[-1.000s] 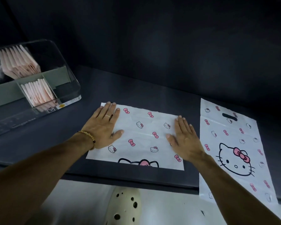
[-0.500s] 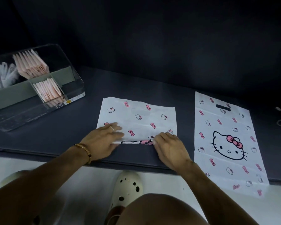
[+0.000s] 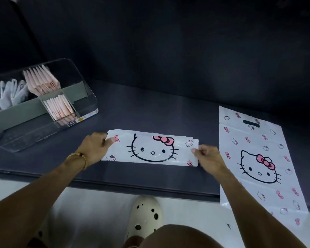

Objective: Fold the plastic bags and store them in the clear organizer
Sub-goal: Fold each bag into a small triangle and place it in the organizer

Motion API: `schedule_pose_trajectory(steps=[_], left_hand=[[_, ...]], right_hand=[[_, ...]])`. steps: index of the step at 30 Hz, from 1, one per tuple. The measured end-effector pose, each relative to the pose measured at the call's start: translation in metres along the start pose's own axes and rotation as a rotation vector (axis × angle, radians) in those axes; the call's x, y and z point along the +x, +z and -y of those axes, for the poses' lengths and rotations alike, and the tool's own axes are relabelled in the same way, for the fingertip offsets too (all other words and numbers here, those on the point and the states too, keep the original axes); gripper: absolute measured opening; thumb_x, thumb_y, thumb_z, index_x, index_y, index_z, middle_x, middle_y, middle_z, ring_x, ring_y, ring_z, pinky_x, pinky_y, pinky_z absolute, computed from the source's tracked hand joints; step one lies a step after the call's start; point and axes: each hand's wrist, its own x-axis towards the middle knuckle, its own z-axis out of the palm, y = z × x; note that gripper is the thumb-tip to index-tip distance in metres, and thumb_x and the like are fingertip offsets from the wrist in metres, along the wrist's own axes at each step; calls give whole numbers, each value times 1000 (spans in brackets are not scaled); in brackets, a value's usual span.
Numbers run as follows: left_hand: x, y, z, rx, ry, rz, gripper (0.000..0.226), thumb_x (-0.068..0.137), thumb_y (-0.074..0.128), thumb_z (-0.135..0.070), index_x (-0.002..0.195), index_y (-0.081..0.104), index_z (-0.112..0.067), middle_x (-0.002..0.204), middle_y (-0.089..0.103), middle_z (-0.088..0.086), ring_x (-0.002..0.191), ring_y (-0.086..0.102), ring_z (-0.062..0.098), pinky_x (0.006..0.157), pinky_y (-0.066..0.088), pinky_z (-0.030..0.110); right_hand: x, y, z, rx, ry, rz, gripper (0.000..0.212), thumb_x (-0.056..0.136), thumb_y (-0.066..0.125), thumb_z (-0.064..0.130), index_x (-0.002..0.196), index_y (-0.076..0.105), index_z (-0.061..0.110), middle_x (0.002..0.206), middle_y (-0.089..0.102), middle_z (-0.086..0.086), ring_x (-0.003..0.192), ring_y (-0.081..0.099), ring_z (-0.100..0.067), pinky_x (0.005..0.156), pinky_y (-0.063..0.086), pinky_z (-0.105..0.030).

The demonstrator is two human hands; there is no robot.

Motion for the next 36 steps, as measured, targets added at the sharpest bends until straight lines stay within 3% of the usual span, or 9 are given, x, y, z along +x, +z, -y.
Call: schedule_pose_trajectory(steps=[5,14,17,21,25,29,31,34,36], left_hand=[[9,22,-5,279,-51,-186,44,96,41,-48,107,58,-9,95,64,22,89,57,46,69,43,41],[4,30,-7,374,-138,-360,32,87,59,-43,89,58,-11,75,61,17,70,59,40,56,38,35],[2,30,-10,363,69,-412,37,76,75,-22,106,60,-6,99,61,20,90,57,41,66,47,46],[6,33,0,446,578,-206,67,52,74,16,116,66,-1,126,61,16,118,56,37,97,45,53],[2,28,11,511,572,-70,54,92,33,-27,139,44,-4,147,41,8,138,34,25,113,28,41],[0,35,19,579,527,38,67,91,-2,-45,149,-2,-12,159,-1,3,145,-10,16,117,-7,30],[-1,35,20,615,522,53,67,89,-6,-48,145,-15,-12,158,-10,4,143,-17,16,116,-12,30],[-3,32,17,626,539,29,69,90,-2,-49,146,-11,-9,158,-4,10,146,-10,21,117,-8,33],[-5,30,16,621,560,37,68,92,-1,-46,147,-8,-8,158,0,13,146,-4,23,119,-1,36]], right_hand=[[7,16,0,-196,24,-127,32,91,61,33,63,52,19,65,60,-3,70,58,-27,69,46,-30],[18,23,4,-309,45,-169,23,92,58,39,86,65,17,81,66,-5,87,62,-30,74,47,-30],[18,26,7,-330,22,-202,24,93,57,38,84,60,16,85,66,-8,86,62,-32,70,42,-29],[18,35,5,-493,-61,-273,25,99,47,37,97,54,14,87,67,-13,80,60,-37,63,40,-32],[18,41,7,-633,-70,-320,28,101,39,38,110,51,14,85,66,-15,71,53,-32,61,38,-32],[10,41,25,-615,-40,-472,22,96,51,29,104,53,9,83,62,-16,77,59,-38,62,44,-38],[-1,61,51,-648,-288,-605,17,83,68,18,94,64,7,91,64,-14,87,61,-36,69,48,-39],[-25,135,94,-598,-833,-281,38,81,61,10,117,64,-2,130,58,-18,124,52,-33,106,42,-40],[-34,175,112,-469,-790,6,50,98,35,19,145,36,1,155,31,-14,144,25,-26,118,22,-40]])
